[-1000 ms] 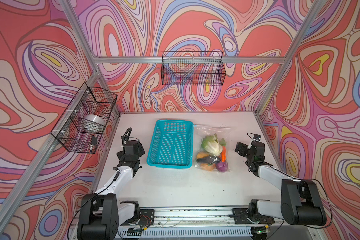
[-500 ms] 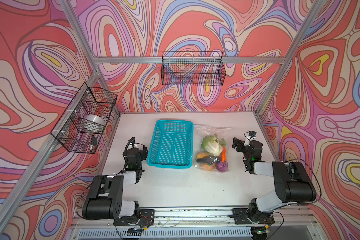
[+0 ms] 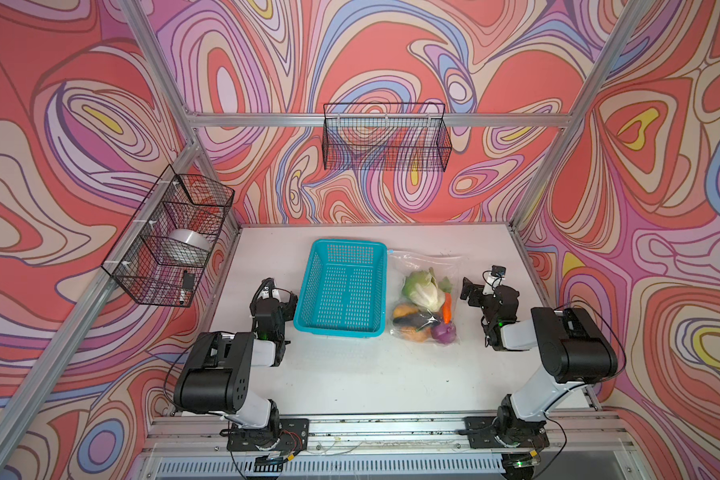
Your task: Place the food in the zip-top bag and seal the zipper
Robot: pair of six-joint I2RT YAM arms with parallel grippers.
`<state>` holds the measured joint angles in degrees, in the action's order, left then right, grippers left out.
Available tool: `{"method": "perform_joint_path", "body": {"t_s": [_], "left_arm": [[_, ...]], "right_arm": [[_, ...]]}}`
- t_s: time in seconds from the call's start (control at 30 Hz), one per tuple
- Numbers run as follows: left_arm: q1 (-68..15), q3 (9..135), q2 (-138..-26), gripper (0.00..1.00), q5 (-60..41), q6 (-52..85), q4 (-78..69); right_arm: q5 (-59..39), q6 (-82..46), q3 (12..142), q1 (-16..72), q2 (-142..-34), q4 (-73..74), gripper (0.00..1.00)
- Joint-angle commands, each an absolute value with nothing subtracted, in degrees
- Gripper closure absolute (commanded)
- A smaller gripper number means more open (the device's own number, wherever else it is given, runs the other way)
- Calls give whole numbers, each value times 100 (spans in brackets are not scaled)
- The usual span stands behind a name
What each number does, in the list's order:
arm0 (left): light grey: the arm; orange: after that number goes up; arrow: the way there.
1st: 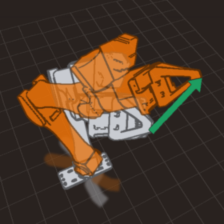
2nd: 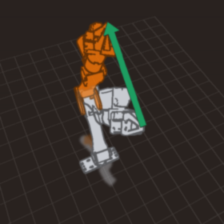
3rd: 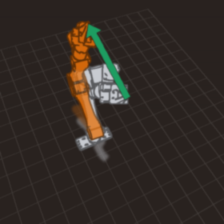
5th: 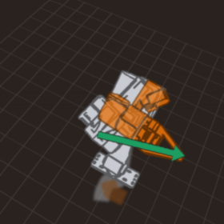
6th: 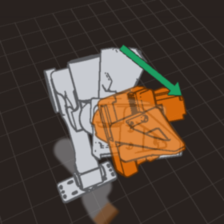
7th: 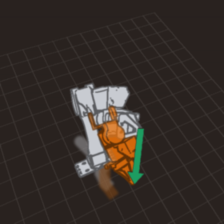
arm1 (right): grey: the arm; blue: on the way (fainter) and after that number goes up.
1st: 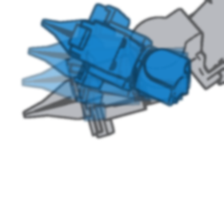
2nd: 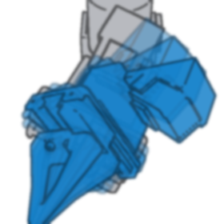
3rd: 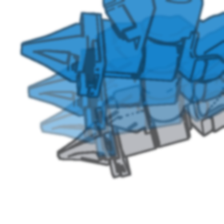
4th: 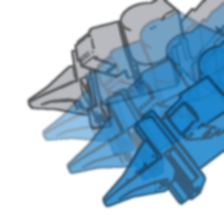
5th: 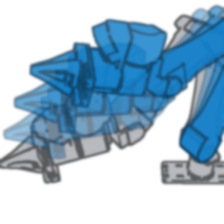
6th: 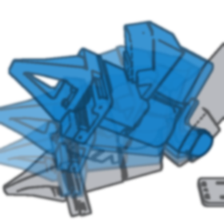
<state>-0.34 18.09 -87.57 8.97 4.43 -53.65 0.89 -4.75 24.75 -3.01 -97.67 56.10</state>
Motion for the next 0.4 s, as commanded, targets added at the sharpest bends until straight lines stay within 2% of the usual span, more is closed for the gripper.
{"method": "perform_joint_path", "body": {"t_s": [0.0, 0.23, 0.37], "left_arm": [[-57, 2051, -8789, 3, 707, 282, -5212], [-79, 2029, -8811, 4, 754, 264, -5309], [-97, 2036, -8811, 0, 781, 256, -5300]], "right_arm": [[121, -394, 2541, -272, -9764, 5714, 2], [280, -337, 2644, -187, -9774, 5533, 2], [239, -329, 2597, -186, -9774, 5620, 2]]}}
